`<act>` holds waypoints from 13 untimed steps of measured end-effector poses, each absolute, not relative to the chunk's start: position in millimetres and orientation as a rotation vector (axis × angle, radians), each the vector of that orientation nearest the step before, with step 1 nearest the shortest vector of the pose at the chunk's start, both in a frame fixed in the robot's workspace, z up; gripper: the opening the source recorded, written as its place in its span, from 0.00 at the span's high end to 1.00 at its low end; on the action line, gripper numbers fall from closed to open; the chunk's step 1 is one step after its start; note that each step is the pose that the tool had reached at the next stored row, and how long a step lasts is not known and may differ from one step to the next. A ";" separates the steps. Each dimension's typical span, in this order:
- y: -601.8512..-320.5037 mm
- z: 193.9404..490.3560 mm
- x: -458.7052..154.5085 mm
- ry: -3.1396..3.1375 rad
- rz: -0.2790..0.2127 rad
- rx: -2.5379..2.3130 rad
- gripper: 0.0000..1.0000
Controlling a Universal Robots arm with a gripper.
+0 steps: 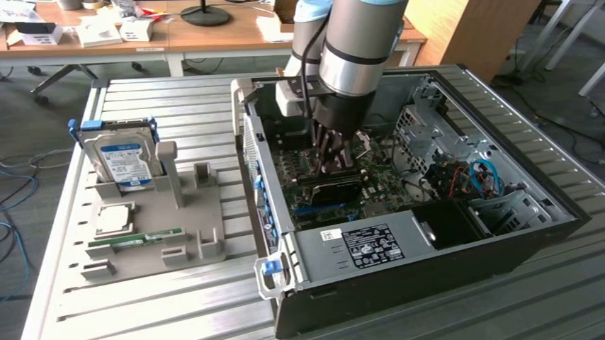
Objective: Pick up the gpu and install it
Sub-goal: 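Press down on the gpu until it lock into place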
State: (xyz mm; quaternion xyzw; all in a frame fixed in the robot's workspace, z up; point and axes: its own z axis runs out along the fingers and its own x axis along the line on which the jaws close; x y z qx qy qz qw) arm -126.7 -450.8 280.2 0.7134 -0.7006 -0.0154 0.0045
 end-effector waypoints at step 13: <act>-451.2 276.5 -126.8 -2.195 -0.048 2.235 0.89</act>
